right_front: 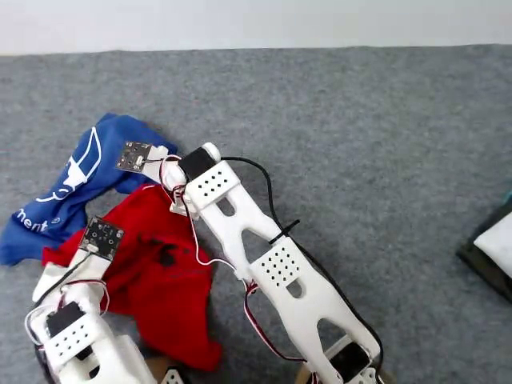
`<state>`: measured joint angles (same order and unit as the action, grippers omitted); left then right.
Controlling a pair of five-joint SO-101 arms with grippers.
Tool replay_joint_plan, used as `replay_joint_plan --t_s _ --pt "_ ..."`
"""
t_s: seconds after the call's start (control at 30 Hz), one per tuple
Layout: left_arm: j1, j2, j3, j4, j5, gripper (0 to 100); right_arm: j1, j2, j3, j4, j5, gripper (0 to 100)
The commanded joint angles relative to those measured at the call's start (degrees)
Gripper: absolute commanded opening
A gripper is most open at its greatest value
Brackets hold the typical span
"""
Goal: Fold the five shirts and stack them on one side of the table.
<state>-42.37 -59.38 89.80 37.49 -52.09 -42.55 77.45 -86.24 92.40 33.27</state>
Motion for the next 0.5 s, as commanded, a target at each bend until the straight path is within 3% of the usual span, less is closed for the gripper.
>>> replay_joint_plan --t_s 0.0,0.13,0.3,0.47 --pt "0.0 -0.3 0.6 -1.2 0.4 0 -0.2 -0.1 -2.6 -1.4 0.5 29.6" --pt "-0.3 -0.3 1.2 -1.2 0.4 0 -0.2 0.0 -2.8 -1.9 0.5 20.3" --pt "0.0 -0.3 1.1 -1.2 0.4 0 0.0 -0.1 -3.1 -1.1 2.8 0.5" --pt "-0.1 -0.3 0.9 -1.2 0.4 0 1.3 -2.2 -8.3 3.8 6.6 1.1"
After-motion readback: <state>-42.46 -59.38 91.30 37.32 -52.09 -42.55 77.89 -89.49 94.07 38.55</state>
